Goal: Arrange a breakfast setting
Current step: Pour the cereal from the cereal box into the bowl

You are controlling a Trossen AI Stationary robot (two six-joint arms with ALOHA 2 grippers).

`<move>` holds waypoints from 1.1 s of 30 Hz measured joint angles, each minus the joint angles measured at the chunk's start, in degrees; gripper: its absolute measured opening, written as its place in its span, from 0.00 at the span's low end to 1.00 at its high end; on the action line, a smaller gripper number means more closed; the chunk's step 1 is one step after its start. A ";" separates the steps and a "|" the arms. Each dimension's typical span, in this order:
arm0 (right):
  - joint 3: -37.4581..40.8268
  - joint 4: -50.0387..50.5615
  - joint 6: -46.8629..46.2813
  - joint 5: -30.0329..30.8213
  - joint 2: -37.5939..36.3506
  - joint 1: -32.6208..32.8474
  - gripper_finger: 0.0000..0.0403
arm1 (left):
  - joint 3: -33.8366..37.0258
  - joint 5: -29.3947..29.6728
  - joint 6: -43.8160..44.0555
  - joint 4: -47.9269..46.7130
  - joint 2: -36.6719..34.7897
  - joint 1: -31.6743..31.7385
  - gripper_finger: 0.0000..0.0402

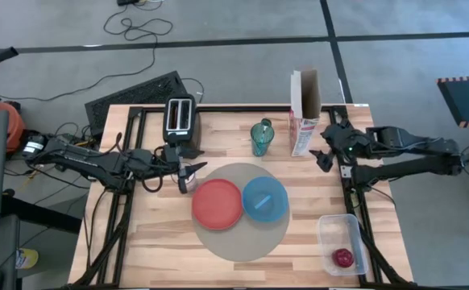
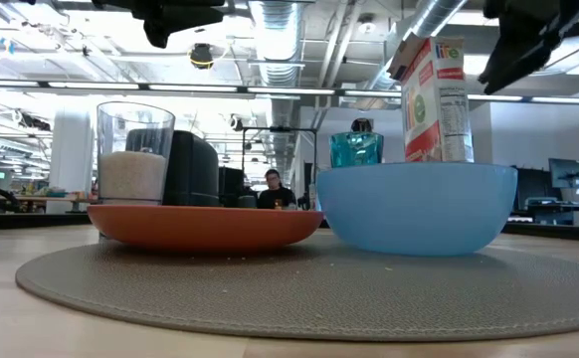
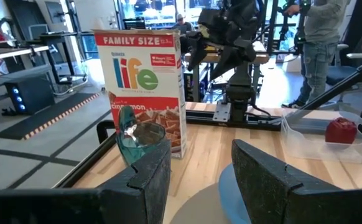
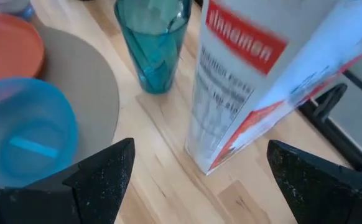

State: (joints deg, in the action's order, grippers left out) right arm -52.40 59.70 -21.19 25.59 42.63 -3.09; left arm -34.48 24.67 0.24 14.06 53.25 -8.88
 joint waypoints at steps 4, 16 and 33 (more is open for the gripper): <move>5.95 -1.18 -3.50 2.47 -0.94 0.80 0.97 | -0.02 -0.03 0.23 0.00 0.00 -0.02 0.39; 12.14 -9.27 -7.17 14.00 -3.16 8.59 0.96 | -0.02 -0.14 0.25 -0.02 0.00 -0.02 0.39; 18.05 -18.76 -11.81 25.11 1.21 8.20 0.96 | -0.02 -0.05 0.21 -0.01 0.00 -0.02 0.39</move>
State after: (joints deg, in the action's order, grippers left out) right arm -34.35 40.93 -32.99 50.71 43.84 5.11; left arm -34.50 24.62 0.45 14.05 53.25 -8.91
